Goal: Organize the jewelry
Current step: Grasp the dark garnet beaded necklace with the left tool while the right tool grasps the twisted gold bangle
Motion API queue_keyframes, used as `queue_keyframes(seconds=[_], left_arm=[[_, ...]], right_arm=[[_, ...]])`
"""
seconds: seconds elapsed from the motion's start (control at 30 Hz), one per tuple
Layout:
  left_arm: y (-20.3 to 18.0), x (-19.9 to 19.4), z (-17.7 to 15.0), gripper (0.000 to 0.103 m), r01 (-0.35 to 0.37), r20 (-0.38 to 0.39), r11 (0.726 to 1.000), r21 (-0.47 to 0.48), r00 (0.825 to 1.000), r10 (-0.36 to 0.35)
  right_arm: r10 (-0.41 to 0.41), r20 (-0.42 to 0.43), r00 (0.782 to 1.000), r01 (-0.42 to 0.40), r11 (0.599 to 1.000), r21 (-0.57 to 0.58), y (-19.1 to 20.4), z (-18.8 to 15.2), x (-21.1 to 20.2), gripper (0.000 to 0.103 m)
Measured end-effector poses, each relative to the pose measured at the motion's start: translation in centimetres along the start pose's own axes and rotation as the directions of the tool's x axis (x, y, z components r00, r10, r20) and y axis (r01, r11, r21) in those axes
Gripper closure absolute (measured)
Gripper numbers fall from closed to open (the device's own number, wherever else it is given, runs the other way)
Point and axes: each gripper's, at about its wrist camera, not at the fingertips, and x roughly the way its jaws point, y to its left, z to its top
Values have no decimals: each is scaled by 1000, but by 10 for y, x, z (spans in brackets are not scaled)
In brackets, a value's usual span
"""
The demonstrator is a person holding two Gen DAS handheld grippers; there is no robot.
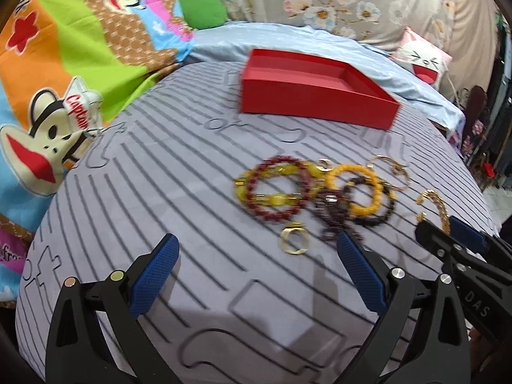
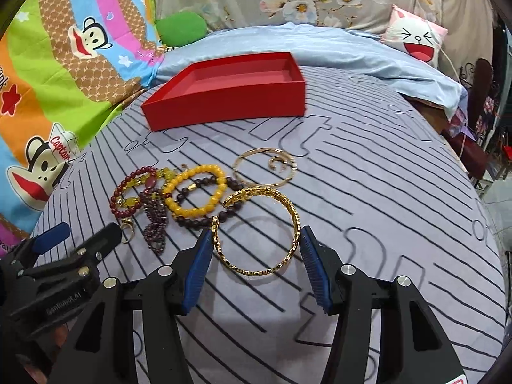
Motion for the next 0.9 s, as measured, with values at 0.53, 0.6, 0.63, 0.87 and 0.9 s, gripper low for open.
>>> queue_keyframes(seconds=[0.53,0.6,0.63,0.87,0.9], left_arm=[[-49,9,6,53,98,-24,990,101,995,-96],[-52,12,6,64,114,-36,988,109,993,-111],[-53,13,6,68,120,-42,987,109,992,-116],[-49,16,6,93,151,-57,985,85,988,-146],[-49,15,7,93,147,-51,986,84,988,-143]], right_arm=[[-14,4,1000,14,997,70,-29,2,-2,49],[-13,4,1000,13,997,74,-31,3,-2,49],[-12,4,1000,12,997,76,-32,3,-2,49],[-1,-1,1000,1,997,75,-31,3,-1,49],[1,-1,1000,-1,997,74,-31,3,-2,49]])
